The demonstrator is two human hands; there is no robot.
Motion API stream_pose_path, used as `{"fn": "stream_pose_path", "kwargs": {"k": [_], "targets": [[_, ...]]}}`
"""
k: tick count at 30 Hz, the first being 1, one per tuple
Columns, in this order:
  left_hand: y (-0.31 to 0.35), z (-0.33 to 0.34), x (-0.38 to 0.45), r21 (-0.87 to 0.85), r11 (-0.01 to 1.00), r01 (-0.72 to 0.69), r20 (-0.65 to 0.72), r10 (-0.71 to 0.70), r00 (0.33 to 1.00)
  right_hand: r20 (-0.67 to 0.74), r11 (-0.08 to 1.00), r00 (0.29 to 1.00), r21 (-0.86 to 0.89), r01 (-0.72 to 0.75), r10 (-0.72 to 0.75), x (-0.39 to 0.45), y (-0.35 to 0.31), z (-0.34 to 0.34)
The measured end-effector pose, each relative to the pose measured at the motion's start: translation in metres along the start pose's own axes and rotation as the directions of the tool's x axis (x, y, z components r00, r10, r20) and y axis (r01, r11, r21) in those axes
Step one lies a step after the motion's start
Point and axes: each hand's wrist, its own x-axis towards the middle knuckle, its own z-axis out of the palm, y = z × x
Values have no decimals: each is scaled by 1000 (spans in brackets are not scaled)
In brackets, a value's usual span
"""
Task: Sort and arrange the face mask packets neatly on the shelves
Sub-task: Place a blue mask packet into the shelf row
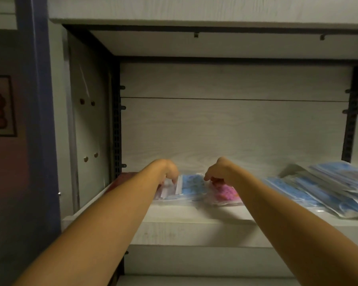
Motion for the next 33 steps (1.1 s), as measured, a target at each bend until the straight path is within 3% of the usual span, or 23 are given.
{"fn": "stream_pose_path", "kwargs": {"k": [4, 16, 22, 26, 33], "targets": [[-2, 3, 1, -25, 999, 25, 6, -25, 1000, 21, 993, 1000, -115, 26, -24, -2, -1, -5], [17, 6, -6, -110, 992, 63, 57, -57, 997, 73, 975, 997, -223, 5, 12, 8, -2, 5], [17, 6, -9, -56, 993, 100, 73, -96, 993, 93, 993, 995, -110, -37, 47, 5, 4, 8], [16, 12, -4, -103, 988, 112, 79, -104, 991, 82, 998, 996, 54, -44, 39, 14, 12, 13], [15, 14, -8, -137, 991, 2, -7, -3, 1000, 61, 992, 997, 116, -45, 38, 19, 20, 12]]}}
